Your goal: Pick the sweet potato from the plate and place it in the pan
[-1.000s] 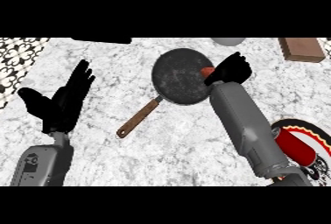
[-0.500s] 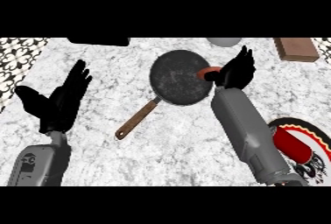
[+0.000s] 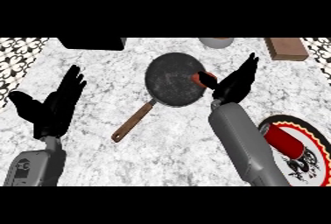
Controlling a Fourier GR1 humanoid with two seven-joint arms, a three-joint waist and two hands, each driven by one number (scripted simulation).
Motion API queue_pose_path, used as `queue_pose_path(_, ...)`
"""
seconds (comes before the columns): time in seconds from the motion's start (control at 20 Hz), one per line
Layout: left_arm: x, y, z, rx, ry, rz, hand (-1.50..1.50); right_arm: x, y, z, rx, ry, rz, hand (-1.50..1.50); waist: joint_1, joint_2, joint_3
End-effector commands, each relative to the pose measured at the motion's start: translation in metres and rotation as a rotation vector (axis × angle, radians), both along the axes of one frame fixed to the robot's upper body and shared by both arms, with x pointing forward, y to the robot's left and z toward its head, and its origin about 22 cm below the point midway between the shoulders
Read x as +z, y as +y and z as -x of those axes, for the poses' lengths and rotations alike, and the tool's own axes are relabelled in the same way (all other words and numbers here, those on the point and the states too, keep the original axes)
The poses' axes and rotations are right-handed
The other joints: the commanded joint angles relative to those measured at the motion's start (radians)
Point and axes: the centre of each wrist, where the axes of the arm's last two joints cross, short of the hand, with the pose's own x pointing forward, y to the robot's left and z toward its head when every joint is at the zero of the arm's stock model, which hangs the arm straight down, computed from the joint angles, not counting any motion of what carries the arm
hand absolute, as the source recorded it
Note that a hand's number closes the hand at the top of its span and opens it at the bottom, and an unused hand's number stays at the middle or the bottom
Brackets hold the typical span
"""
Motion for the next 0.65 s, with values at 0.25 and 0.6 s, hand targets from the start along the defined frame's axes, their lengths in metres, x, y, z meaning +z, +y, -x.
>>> queue_pose_path(0.25,-0.004,0.011,0.009,0.032,0.006,0.001,0.00,-0.028,0.034,0.078,0.123,-0.158,-0.176,-1.50,-0.034,-0.005,-0.003)
queue_pose_path(0.6,-0.014,0.009,0.018,0.064,0.010,0.012,0.00,-0.040,0.028,0.130,0.126,-0.155,-0.159,-1.50,-0.056,0.000,-0.003)
